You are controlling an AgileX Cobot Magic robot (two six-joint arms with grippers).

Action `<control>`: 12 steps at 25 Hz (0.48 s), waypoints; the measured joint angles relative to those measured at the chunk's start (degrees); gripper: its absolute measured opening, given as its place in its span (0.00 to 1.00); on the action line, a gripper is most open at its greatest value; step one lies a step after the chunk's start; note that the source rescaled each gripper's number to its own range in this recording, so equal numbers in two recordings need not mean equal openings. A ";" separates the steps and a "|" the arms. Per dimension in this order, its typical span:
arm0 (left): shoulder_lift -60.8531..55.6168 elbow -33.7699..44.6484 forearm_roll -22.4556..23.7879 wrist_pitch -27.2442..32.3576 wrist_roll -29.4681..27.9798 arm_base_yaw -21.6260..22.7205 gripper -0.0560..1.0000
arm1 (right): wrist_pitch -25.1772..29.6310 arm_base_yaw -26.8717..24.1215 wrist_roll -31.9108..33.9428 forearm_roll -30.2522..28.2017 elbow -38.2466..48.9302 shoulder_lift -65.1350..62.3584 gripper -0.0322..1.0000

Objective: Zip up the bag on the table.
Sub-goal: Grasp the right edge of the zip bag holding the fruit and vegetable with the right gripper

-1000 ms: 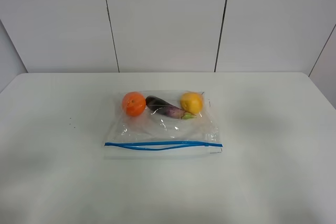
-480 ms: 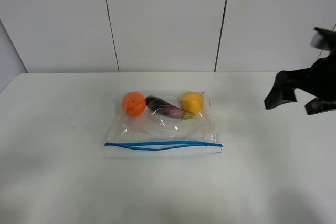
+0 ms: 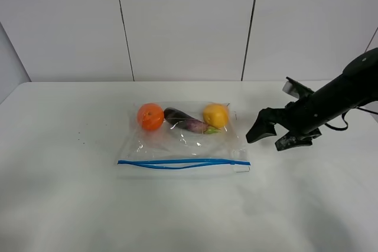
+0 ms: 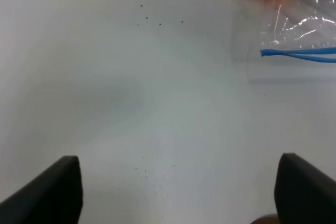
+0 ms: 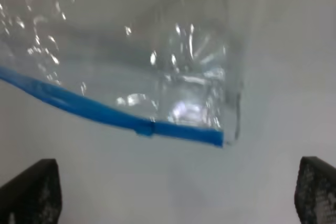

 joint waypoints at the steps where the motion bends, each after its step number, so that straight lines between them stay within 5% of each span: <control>1: 0.00 0.00 0.00 0.00 0.00 0.00 1.00 | 0.10 -0.70 -2.56 2.42 0.00 1.33 0.98; 3: 0.00 0.00 0.00 0.00 0.00 0.00 1.00 | 2.68 -3.44 -9.44 9.24 -0.05 4.69 0.98; 12: 0.00 0.00 0.00 0.00 0.00 0.00 1.00 | 12.81 -8.48 -22.40 18.48 -0.12 14.49 0.98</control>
